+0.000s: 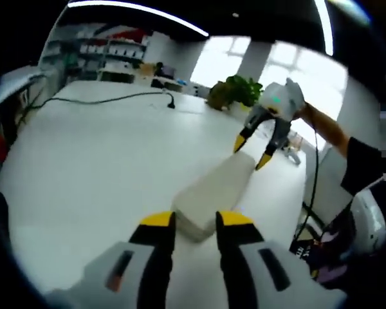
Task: Arrange the utensils inside the cutlery case until each visible utensil rests in its matching compartment.
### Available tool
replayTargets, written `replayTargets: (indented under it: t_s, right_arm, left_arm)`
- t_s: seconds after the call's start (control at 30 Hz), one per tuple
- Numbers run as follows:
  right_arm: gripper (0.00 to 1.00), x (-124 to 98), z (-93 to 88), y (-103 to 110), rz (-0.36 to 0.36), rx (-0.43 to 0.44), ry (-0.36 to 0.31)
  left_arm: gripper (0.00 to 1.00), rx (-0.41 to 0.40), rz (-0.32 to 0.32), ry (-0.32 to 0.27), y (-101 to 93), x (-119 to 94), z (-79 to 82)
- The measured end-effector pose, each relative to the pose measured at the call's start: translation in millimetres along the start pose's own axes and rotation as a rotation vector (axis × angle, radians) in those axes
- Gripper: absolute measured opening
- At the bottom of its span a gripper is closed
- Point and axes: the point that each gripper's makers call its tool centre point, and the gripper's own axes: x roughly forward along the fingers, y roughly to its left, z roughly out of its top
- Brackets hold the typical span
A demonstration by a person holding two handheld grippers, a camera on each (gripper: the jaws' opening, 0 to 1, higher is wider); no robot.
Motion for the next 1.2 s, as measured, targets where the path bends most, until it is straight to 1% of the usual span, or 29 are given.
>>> replayTargets:
  t_s: [0.1,0.17,0.23,0.33,0.43,0.5,0.6,0.83,0.97,1.0,1.03,1.1,1.13,1.2]
  right_arm:
    - [0.40,2,0.2,0,-0.001,0.004,-0.005]
    - [0.40,3,0.5,1,-0.001,0.005,-0.008]
    - [0.40,2,0.3,0,-0.001,0.008,-0.010]
    - [0.40,2,0.2,1,0.003,0.010,-0.010]
    - [0.40,3,0.7,1,0.005,0.010,-0.007]
    - [0.40,3,1.1,1,0.008,0.012,-0.007]
    - [0.40,3,2.0,1,0.006,0.004,-0.007]
    - [0.40,1,1.9,2,0.004,0.005,-0.008]
    - [0.36,-11,-0.7,3,-0.006,-0.010,0.001]
    - [0.36,-15,-0.7,3,0.000,-0.008,0.002]
    - [0.35,-18,-0.6,4,0.003,-0.009,0.002]
    - [0.32,-23,5.1,3,-0.002,-0.001,-0.029]
    - [0.28,-23,6.9,5,0.011,0.006,-0.035]
    - [0.27,-19,6.4,9,0.037,0.024,-0.022]
  left_arm:
    - [0.27,-0.019,-0.001,-0.004,-0.3,2,-0.1]
    - [0.27,-0.050,-0.010,-0.011,-0.4,2,1.2]
    - [0.26,-0.057,-0.011,-0.012,-0.5,3,1.2]
    - [0.25,-0.042,-0.001,-0.015,-0.4,4,0.8]
    - [0.23,-0.008,0.014,-0.017,1.0,4,0.9]
    - [0.23,-0.010,0.014,-0.012,0.5,3,0.2]
    - [0.23,0.007,0.014,-0.007,-2.0,1,-1.2]
    - [0.23,0.033,0.018,-0.007,0.1,0,-0.9]
    - [0.23,0.033,0.017,-0.006,1.4,0,-0.2]
    - [0.23,0.044,0.022,0.006,2.1,0,-2.2]
    - [0.24,0.091,0.032,0.012,4.6,1,-2.9]
    - [0.23,0.071,0.032,-0.005,3.1,0,0.6]
    - [0.23,0.067,0.034,-0.014,3.6,0,2.9]
    - [0.23,0.066,0.031,-0.011,3.8,-1,3.0]
